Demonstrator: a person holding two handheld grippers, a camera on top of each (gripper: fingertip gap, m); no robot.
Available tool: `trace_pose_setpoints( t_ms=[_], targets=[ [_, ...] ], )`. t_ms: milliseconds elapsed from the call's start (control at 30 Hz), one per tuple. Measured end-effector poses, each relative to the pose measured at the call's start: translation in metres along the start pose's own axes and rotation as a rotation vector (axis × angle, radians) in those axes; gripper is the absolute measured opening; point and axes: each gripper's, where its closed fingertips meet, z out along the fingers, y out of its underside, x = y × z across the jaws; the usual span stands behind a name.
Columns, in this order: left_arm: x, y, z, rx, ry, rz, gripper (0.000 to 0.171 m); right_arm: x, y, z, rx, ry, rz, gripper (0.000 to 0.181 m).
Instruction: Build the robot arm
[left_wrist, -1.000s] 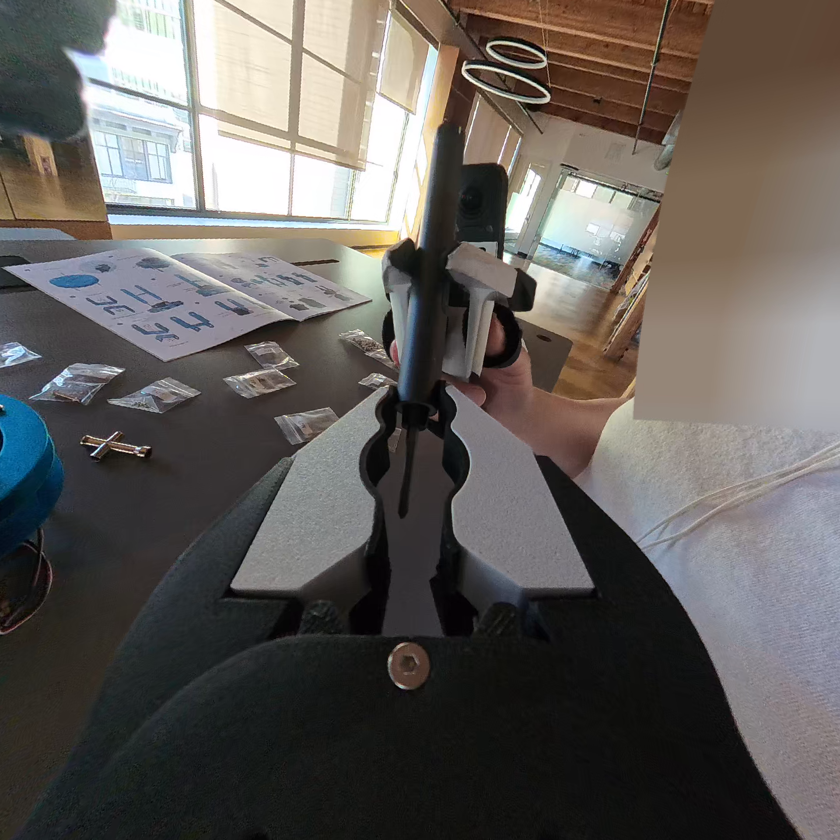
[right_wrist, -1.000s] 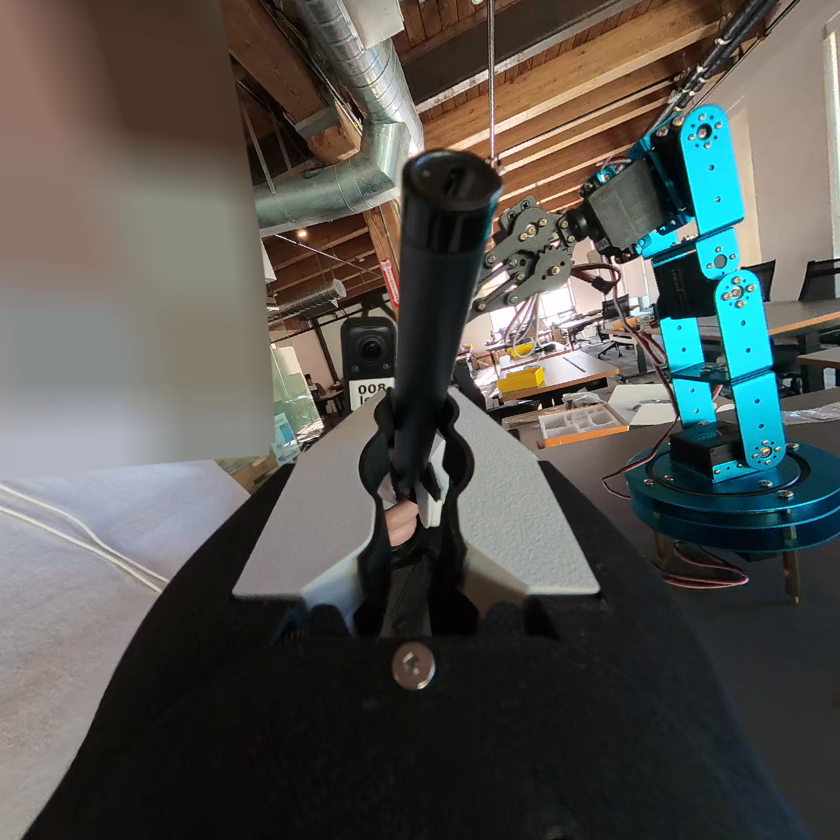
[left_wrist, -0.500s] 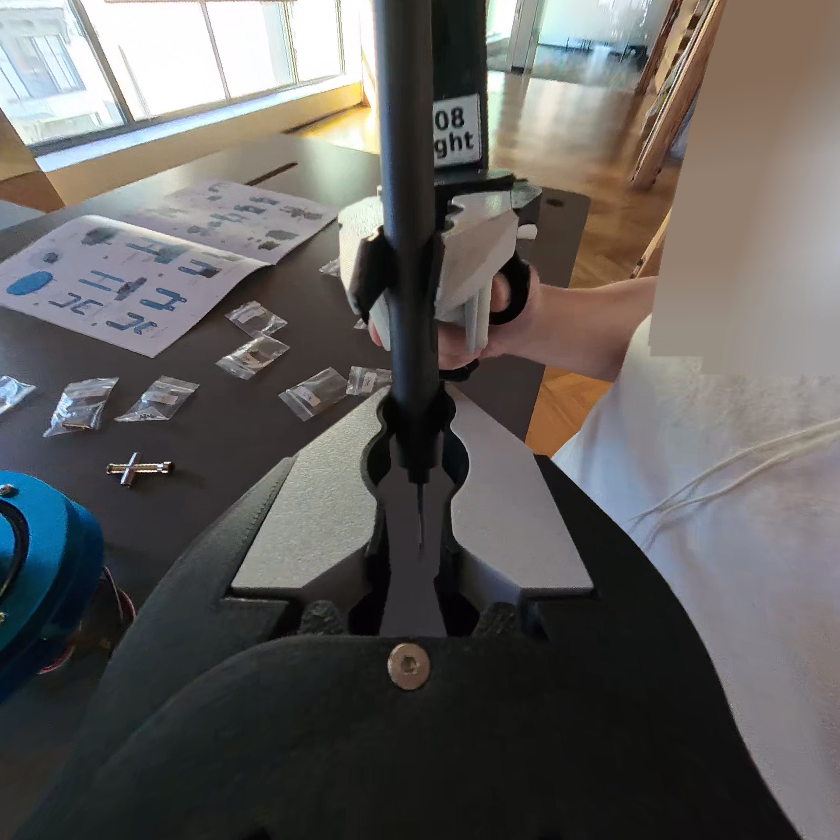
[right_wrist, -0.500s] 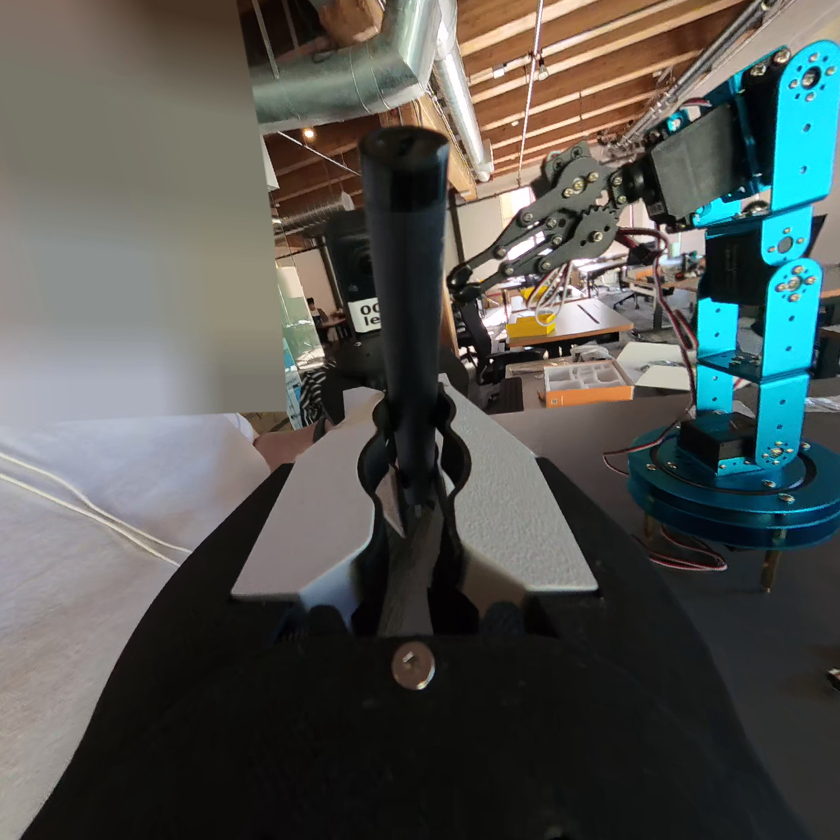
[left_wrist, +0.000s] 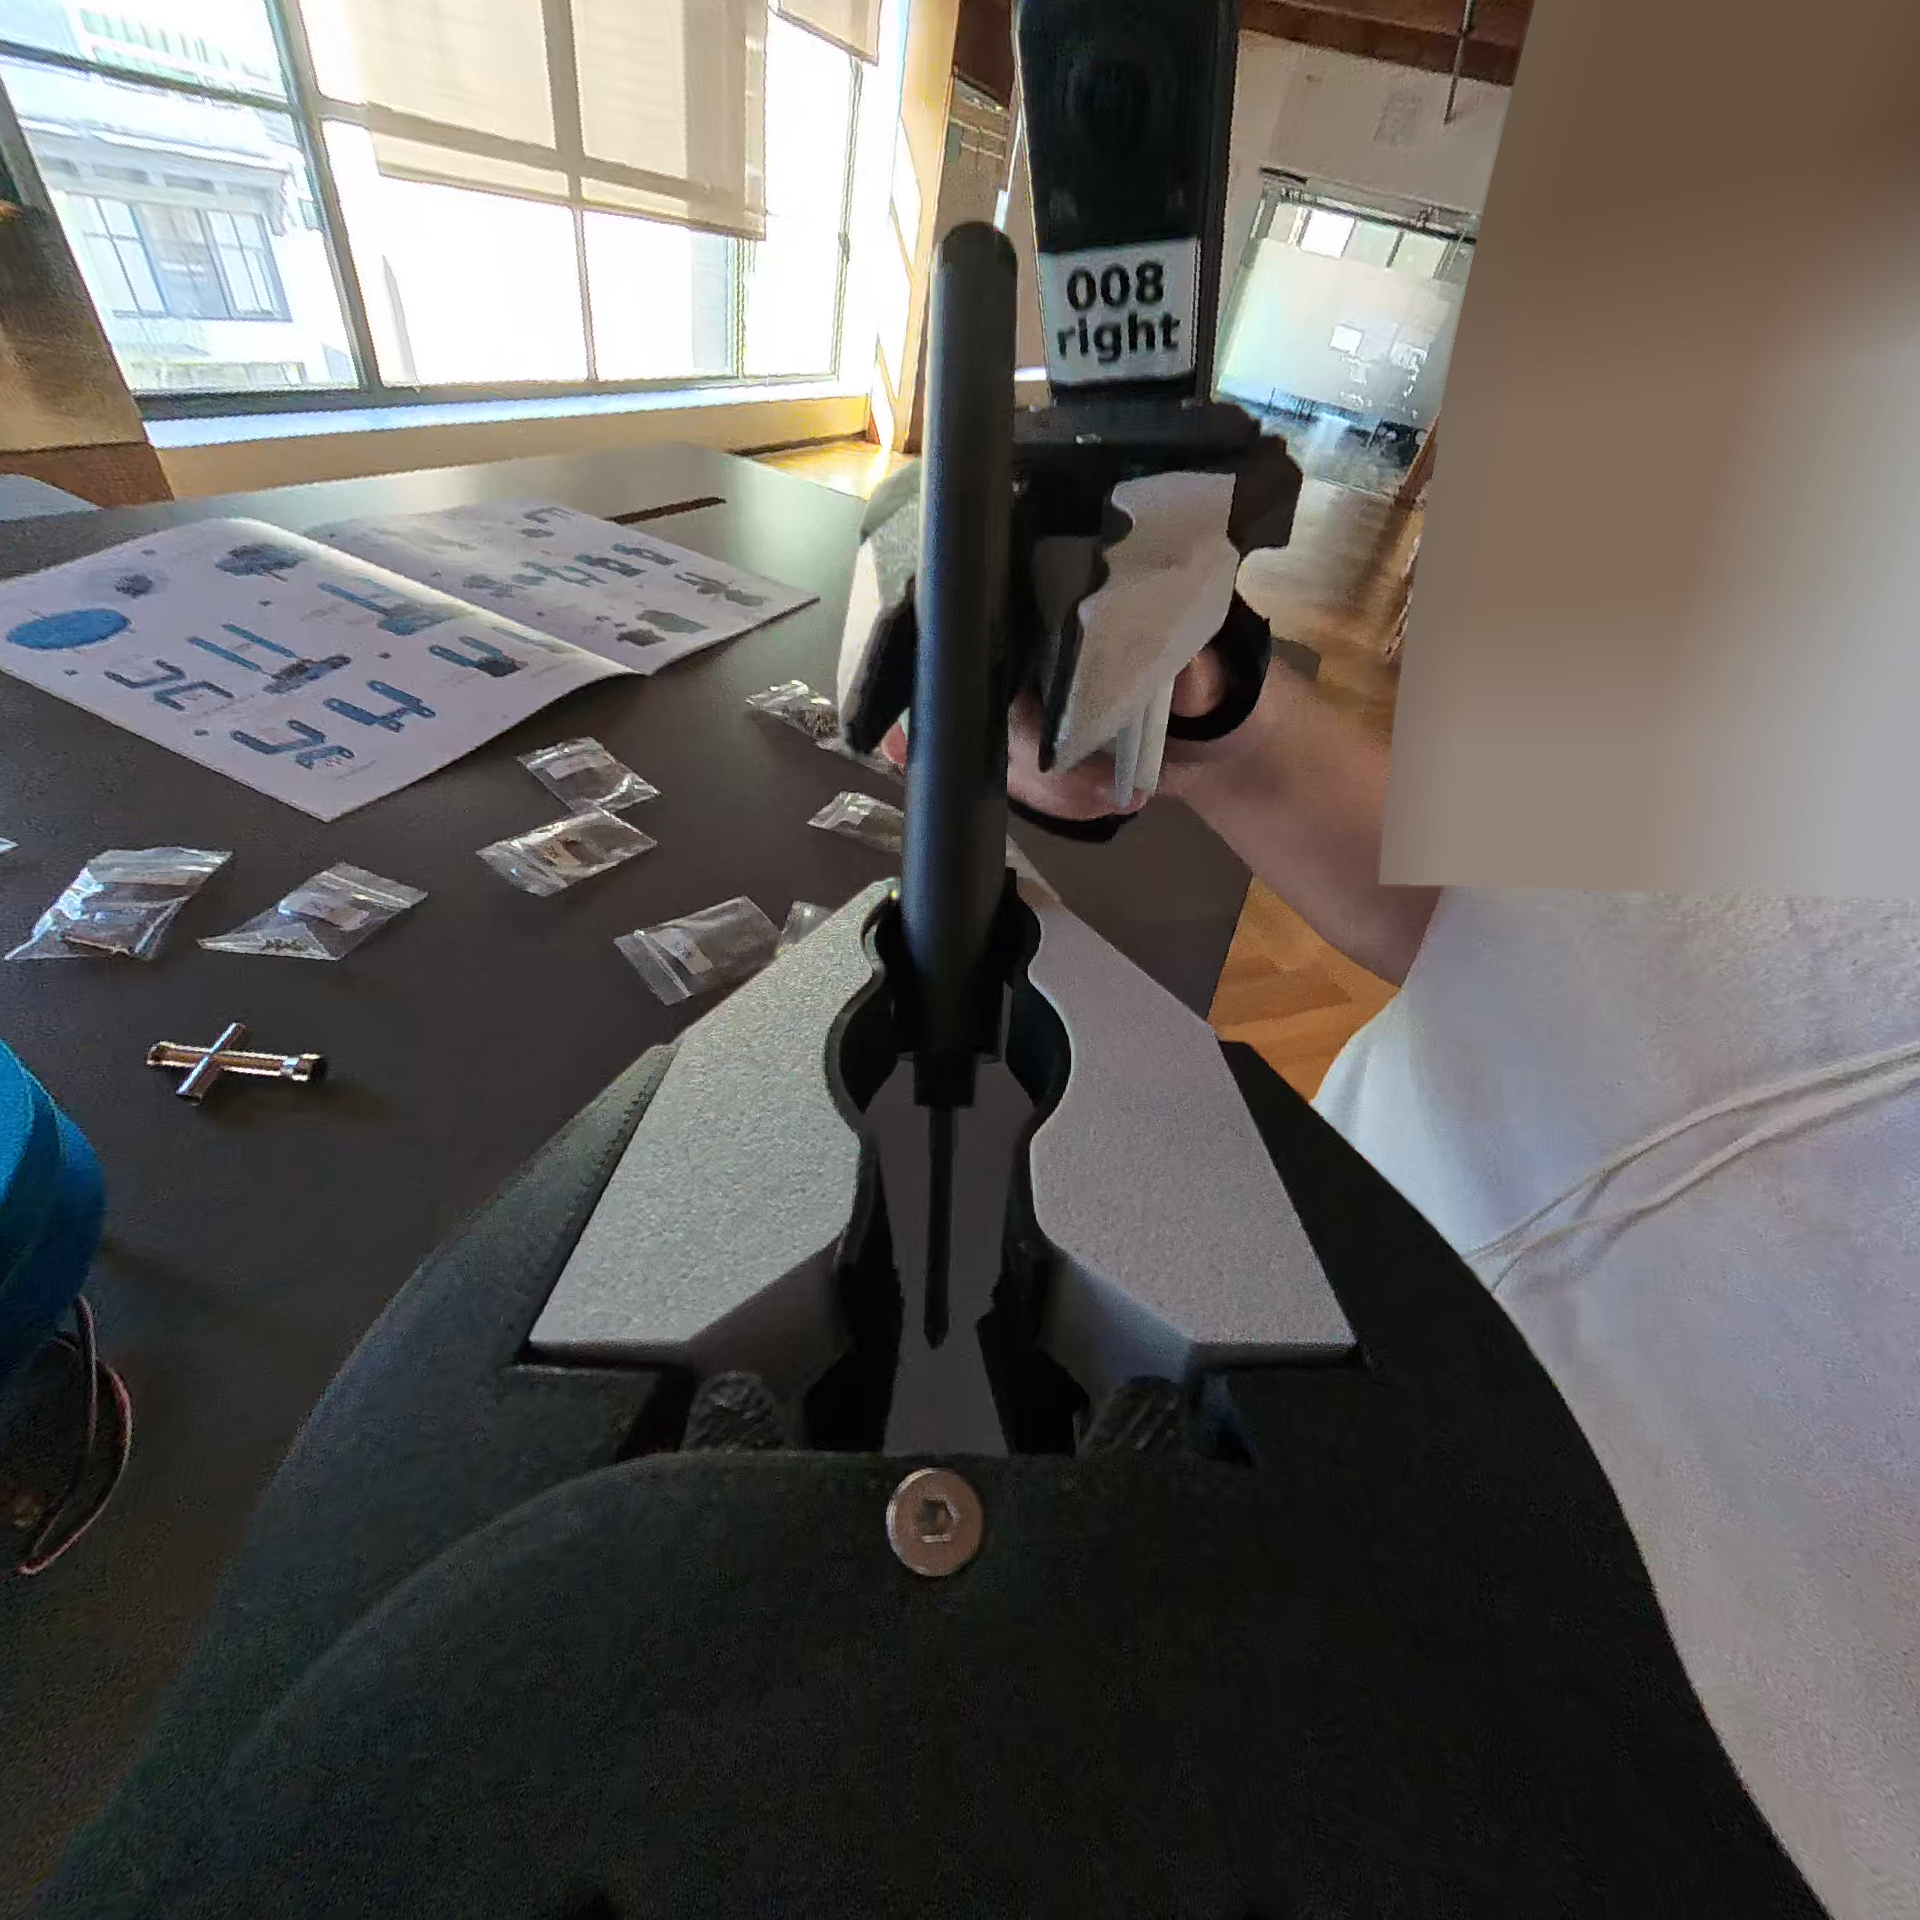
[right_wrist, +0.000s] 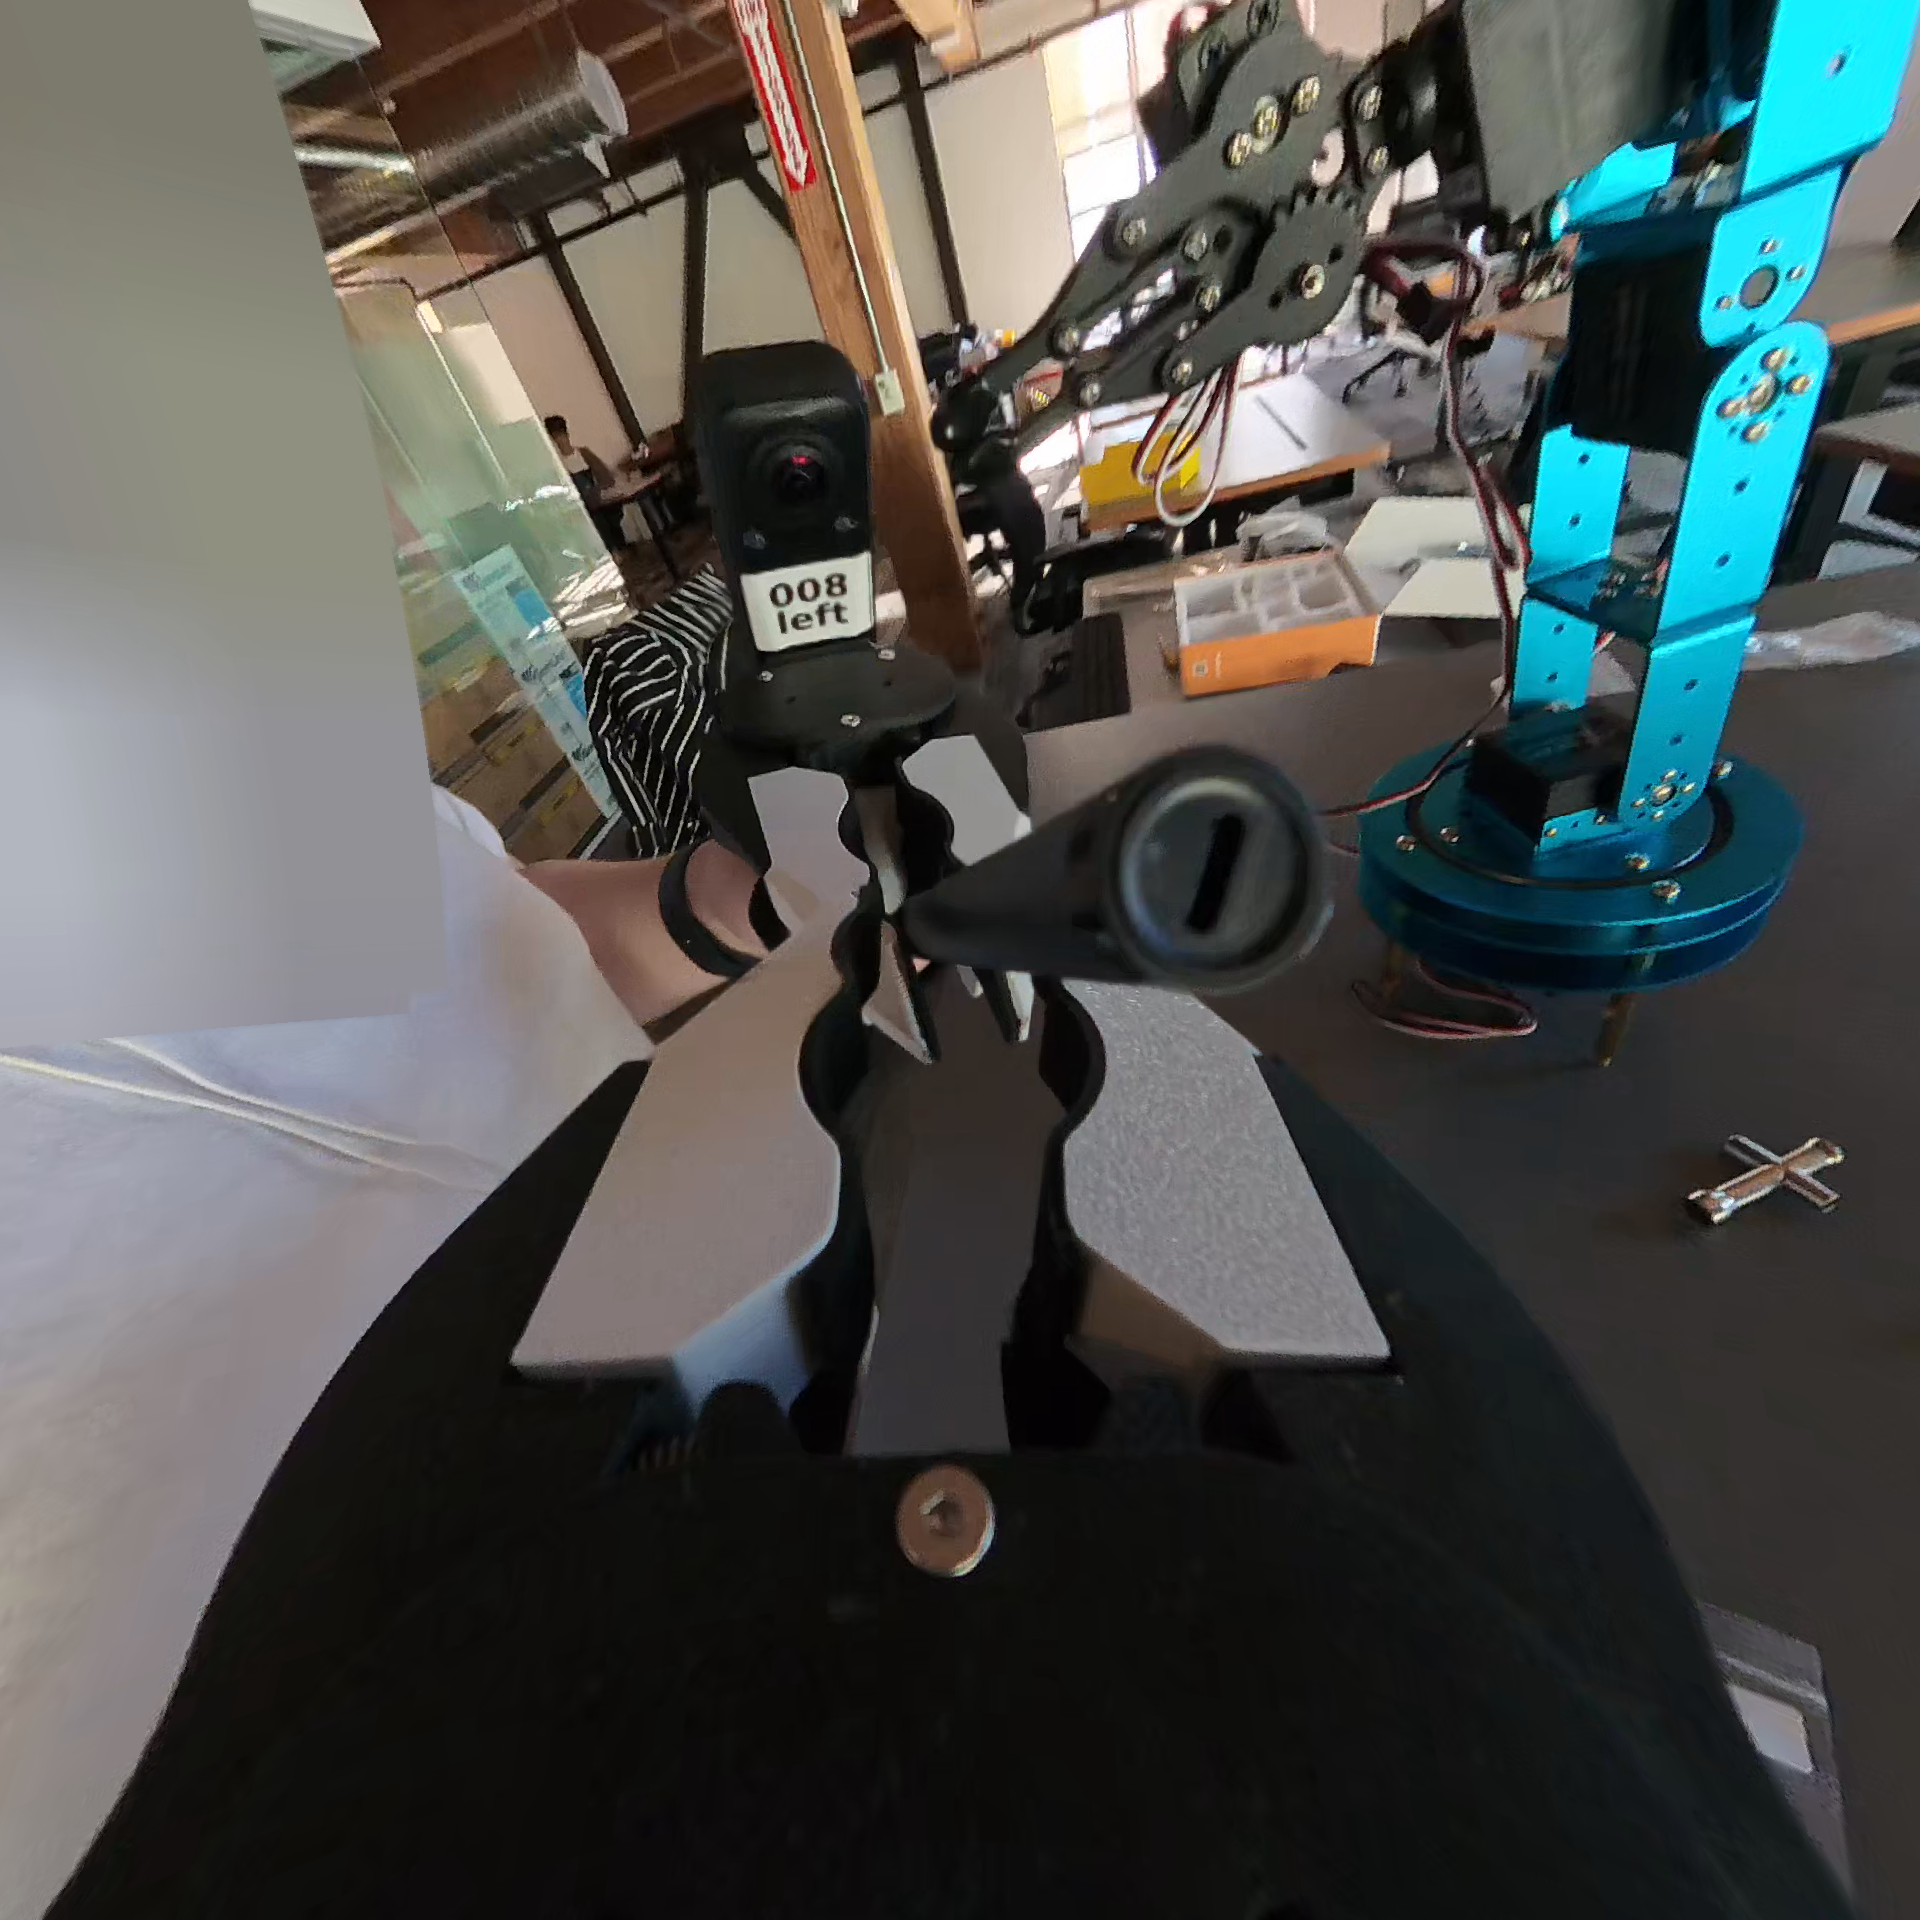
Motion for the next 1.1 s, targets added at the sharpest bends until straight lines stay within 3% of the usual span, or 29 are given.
trace_pose_setpoints(
  t_ms=[233, 367, 600, 700, 1100],
  targets=[
    [-0.005, -0.002, -0.001, 0.049, -0.068, 0.012, 0.015, 0.005, -0.015, 0.005, 0.13, -0.033, 0.166, 0.016],
    [-0.003, 0.004, 0.005, 0.015, -0.077, 0.041, 0.015, 0.001, -0.016, 0.008, 0.117, -0.023, 0.071, 0.015],
    [0.012, 0.005, 0.018, -0.079, 0.063, 0.044, 0.008, -0.013, -0.017, 0.014, 0.075, -0.07, -0.057, 0.016],
    [0.014, -0.001, 0.021, -0.032, 0.085, -0.01, 0.008, -0.014, -0.021, 0.013, 0.107, -0.052, -0.081, 0.021],
    [0.004, -0.004, 0.023, -0.03, -0.001, 0.031, 0.008, -0.009, -0.024, 0.013, 0.149, 0.021, -0.107, 0.021]
  ],
)
